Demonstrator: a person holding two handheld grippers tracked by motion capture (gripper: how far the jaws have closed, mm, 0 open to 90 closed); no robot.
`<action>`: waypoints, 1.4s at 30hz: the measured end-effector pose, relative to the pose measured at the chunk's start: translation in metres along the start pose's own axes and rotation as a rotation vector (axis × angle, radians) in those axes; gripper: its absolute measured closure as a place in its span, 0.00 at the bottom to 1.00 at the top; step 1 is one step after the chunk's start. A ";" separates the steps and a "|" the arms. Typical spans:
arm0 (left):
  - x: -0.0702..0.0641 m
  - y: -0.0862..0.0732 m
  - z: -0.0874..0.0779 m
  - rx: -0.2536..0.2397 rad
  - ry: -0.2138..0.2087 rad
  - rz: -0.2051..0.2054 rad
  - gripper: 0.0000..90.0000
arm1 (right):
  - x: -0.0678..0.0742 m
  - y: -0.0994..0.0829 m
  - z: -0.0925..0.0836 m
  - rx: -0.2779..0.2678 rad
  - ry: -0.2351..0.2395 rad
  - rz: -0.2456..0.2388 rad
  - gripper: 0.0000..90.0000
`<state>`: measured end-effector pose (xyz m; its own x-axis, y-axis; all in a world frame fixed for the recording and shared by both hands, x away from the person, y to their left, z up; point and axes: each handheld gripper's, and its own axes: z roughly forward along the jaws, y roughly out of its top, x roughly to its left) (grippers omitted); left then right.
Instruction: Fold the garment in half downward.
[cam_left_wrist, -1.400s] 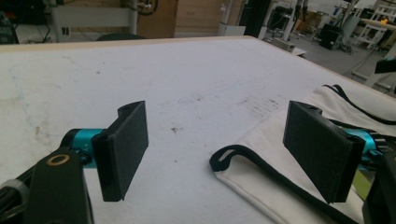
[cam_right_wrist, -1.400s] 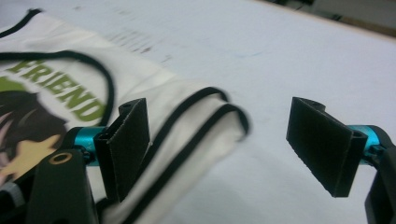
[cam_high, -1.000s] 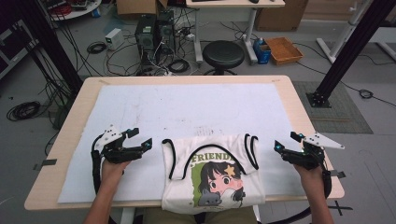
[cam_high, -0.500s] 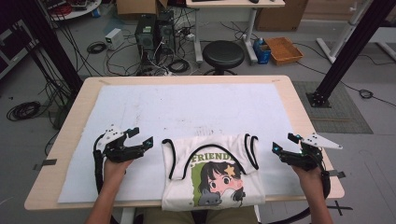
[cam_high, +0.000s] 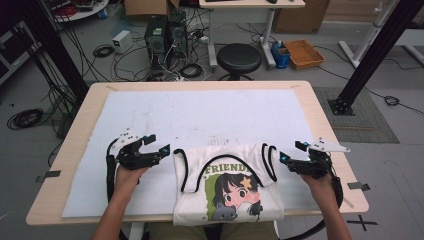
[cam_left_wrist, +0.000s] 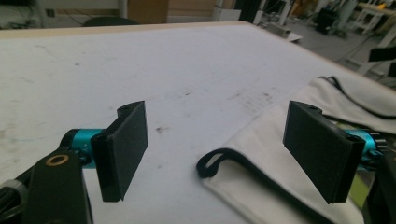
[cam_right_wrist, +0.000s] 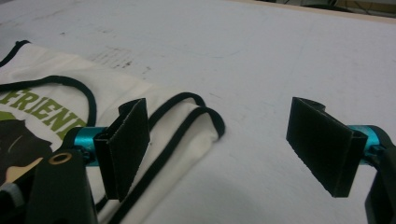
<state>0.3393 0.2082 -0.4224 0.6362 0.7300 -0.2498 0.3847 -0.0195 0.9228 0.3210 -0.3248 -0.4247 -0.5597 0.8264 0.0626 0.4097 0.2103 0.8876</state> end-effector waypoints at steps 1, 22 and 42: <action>0.000 0.001 0.003 0.003 -0.007 -0.003 0.25 | 0.004 0.003 0.002 0.004 0.015 -0.008 0.23; -0.014 -0.010 0.078 0.385 0.055 0.226 0.47 | 0.006 0.024 0.095 0.314 0.066 -0.113 0.49; 0.011 0.012 0.065 0.078 0.034 0.059 0.93 | 0.008 0.030 0.098 0.206 -0.056 -0.094 0.95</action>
<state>0.3948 0.1713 -0.4329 0.6369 0.7486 -0.1845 0.3991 -0.1153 0.9096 0.3994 -0.2609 -0.4418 -0.5635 0.8248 -0.0468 0.4990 0.3850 0.7764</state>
